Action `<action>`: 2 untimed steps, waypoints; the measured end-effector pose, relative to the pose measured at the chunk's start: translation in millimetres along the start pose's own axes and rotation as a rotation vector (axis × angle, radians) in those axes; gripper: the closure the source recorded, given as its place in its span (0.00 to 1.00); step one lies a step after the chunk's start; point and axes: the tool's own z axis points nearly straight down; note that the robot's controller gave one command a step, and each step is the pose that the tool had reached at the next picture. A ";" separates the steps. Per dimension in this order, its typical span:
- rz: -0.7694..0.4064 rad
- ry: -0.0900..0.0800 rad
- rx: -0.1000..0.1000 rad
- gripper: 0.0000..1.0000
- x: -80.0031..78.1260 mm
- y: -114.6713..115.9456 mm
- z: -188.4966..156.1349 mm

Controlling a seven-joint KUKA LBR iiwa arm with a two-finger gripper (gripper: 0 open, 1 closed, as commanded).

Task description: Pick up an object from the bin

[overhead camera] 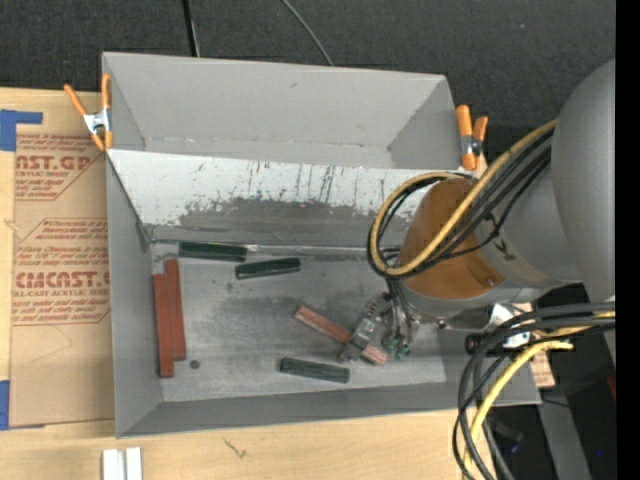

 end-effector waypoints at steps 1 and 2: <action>0.000 0.001 0.001 1.00 0.6 -0.4 -22.0; 0.000 -0.004 -0.002 1.00 -0.6 0.4 -42.1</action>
Offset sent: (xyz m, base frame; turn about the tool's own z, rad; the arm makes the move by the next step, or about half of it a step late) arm 0.0001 -0.0001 0.0261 0.0000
